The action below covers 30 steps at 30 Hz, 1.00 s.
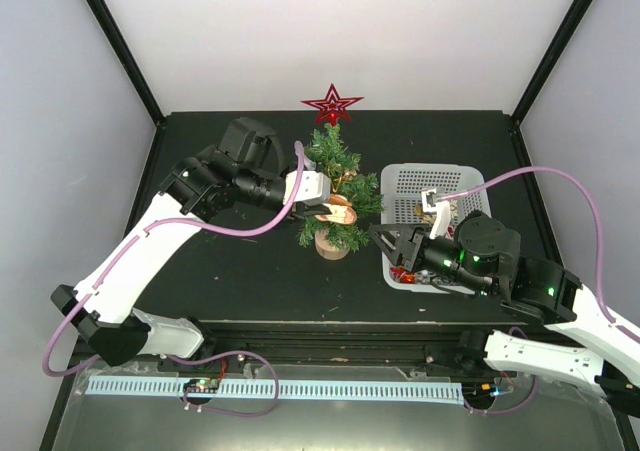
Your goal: Decorate the small christmas tree
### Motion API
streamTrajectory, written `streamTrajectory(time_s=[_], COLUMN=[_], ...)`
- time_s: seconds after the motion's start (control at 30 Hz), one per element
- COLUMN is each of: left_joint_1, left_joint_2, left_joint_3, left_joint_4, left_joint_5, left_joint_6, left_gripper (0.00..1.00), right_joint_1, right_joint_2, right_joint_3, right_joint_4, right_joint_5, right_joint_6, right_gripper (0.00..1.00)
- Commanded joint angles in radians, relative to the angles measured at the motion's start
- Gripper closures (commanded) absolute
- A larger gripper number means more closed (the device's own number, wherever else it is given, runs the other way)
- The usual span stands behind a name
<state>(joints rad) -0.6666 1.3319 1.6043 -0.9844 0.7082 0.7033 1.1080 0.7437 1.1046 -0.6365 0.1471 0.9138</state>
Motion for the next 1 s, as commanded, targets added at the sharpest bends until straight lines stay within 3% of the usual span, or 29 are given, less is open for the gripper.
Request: streamTrajectory(time_s=[0.0, 0.97], left_joint_1=[0.006, 0.058], left_joint_2=[-0.003, 0.040], left_joint_3=[0.052, 0.100], left_joint_4=[-0.017, -0.040], left_joint_5=[0.012, 0.023], left_joint_6=[0.021, 0.017], left_gripper=[0.98, 0.98], right_joint_1=[-0.005, -0.006], right_joint_2=[-0.012, -0.005], right_joint_3=[-0.002, -0.011], right_joint_4=[-0.004, 0.007], right_joint_5=[0.026, 0.002], right_joint_6=[-0.017, -0.007], right_gripper=[0.58, 0.58])
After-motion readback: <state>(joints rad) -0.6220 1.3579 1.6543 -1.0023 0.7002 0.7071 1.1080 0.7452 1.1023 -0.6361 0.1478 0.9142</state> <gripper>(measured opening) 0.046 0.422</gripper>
